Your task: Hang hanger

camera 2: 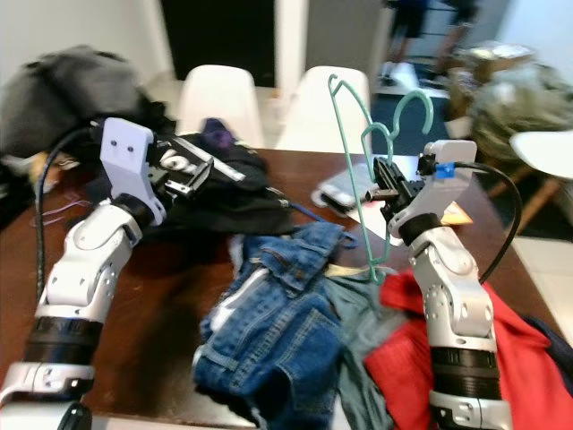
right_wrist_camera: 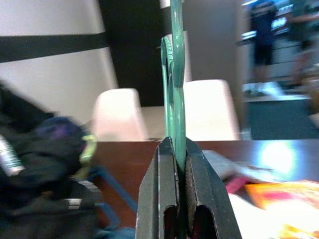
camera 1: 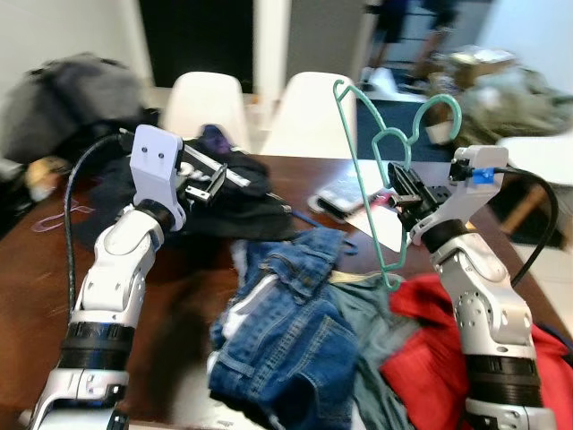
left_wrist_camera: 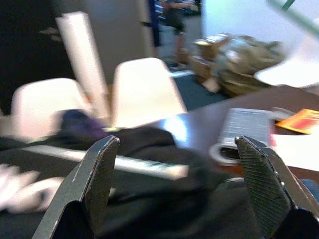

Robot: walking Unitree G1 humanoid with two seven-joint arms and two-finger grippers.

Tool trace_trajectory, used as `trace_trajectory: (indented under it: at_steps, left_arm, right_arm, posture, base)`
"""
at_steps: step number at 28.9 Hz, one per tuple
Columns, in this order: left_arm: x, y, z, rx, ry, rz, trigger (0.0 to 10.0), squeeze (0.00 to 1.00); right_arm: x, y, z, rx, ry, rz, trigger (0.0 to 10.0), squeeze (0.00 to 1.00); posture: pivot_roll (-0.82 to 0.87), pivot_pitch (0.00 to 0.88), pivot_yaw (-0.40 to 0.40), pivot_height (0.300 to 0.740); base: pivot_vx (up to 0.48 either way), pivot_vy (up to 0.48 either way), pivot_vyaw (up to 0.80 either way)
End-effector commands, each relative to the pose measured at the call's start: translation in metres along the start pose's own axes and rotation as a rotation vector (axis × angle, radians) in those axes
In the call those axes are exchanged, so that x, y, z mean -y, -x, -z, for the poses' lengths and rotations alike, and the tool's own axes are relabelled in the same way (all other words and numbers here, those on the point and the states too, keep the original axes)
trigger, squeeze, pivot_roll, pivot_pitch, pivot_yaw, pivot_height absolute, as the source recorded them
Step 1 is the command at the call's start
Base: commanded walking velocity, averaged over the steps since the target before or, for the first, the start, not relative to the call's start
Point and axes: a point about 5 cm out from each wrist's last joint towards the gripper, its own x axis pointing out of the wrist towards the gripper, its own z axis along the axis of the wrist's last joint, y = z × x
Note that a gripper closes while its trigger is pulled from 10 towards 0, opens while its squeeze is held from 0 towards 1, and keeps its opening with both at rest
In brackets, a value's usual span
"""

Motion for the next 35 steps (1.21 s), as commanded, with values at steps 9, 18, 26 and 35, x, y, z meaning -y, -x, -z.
trace_trajectory:
  at_steps: [9, 18, 26, 35]
  left_arm:
    - [-0.048, 0.0, 0.03, -0.281, -0.324, -0.217, 10.0, 0.0]
    - [-0.055, 0.004, 0.038, -0.38, -0.58, -0.159, 10.0, 0.0]
    - [-0.061, 0.011, 0.042, -0.462, -0.82, -0.074, 10.0, 0.0]
    - [-0.047, 0.029, 0.024, -0.434, -0.923, -0.048, 10.0, 0.0]
  right_arm:
    - [0.008, 0.009, -0.012, 0.011, 0.02, 0.036, 10.0, 0.0]
    - [0.01, 0.01, -0.015, 0.006, 0.032, 0.045, 10.0, 0.0]
    - [0.011, 0.014, -0.014, -0.002, 0.036, 0.054, 10.0, 0.0]
    - [0.013, 0.016, -0.014, -0.014, 0.04, 0.063, 10.0, 0.0]
  posture:
    - [-0.09, 0.0, -0.013, 0.74]
    - [-0.11, 0.0, -0.006, 0.74]
    - [-0.11, 0.0, -0.001, 0.74]
    - [-0.1, 0.0, 0.002, 0.74]
  base:
    - [0.0, 0.0, -0.18]
    - [0.0, 0.0, 0.0]
    - [0.0, 0.0, 0.0]
    - [0.0, 0.0, 0.0]
